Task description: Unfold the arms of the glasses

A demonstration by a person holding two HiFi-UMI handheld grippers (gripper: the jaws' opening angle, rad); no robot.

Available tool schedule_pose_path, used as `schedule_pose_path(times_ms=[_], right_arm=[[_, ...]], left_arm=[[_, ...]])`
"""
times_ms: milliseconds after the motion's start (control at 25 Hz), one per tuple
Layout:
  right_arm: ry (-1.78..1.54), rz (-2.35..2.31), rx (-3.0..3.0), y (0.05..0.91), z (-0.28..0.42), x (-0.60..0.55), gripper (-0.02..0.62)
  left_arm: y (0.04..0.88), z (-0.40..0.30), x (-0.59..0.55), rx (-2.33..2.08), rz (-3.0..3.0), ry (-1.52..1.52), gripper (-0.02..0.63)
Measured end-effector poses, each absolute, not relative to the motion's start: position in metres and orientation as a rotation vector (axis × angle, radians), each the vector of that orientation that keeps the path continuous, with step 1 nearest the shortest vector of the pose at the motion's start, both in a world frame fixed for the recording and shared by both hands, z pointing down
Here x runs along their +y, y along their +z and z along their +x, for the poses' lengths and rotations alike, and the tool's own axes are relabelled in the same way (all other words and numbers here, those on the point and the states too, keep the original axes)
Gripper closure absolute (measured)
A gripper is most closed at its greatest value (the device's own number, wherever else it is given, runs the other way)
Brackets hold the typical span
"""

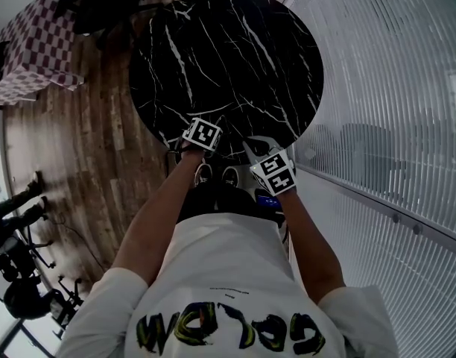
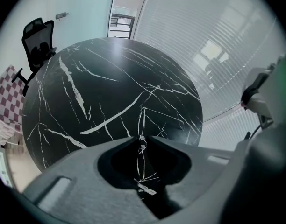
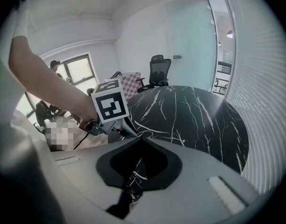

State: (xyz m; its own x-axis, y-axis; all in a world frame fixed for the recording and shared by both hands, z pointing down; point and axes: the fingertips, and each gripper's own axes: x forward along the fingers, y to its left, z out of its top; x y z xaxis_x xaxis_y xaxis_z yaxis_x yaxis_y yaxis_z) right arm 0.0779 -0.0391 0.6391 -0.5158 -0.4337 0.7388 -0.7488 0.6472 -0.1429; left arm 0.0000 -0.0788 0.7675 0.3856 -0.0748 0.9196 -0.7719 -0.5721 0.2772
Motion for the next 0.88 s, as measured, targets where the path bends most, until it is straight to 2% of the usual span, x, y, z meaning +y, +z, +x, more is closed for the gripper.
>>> schedule_pose_path(times_ms=[320,880], right_arm=[[0.586,0.982,-2.206,0.623,0.090,-0.037,0.594],[0.522,1.198,-2.394,0.522,0.097,-0.063,0.594]], left_arm=[[0.747,-0.003,-0.087,-0.808,1.979,1.163,0.482],[0.586,-0.018,-0.091,-0.947,2.232,0.730,0.482]])
